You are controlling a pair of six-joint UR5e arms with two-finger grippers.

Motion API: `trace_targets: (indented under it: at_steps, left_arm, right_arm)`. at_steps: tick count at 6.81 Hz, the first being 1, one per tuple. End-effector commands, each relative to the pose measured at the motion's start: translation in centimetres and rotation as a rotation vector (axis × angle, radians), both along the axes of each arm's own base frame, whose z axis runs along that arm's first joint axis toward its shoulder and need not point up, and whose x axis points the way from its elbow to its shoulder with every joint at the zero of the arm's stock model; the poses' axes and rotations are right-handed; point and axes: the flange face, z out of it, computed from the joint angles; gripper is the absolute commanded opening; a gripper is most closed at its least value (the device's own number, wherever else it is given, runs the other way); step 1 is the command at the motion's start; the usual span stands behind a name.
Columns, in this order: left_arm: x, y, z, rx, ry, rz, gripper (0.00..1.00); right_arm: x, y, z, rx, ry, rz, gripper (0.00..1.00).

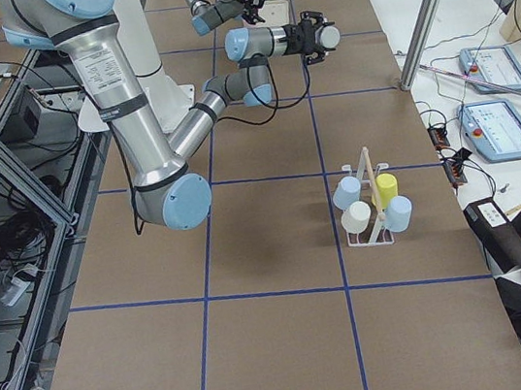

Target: Transfer IKEA cup to right arm and place on rack

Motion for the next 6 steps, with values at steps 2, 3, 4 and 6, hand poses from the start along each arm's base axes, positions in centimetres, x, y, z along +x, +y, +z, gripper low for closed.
trace_targets:
  at_steps: [2,3,4,6]
  left_arm:
    - [0.2,-0.5,1.0,0.083,-0.179,-0.116,1.00]
    - [-0.5,-0.5,0.0,0.101,-0.243,-0.149,1.00]
    - [-0.9,-0.8,-0.9,0.102,-0.321,-0.172,1.00]
    - [-1.5,-1.7,-1.8,0.131,-0.478,-0.229,1.00]
  right_arm:
    - [2.5,-2.1,4.4,-0.086,0.374,0.210,0.00]
    - [2.9,-2.4,5.2,-0.116,0.501,0.255,0.00]
    - [3.3,-2.5,7.8,-0.149,0.675,0.270,0.00]
    - [5.3,-0.7,15.4,-0.187,0.953,0.222,0.00]
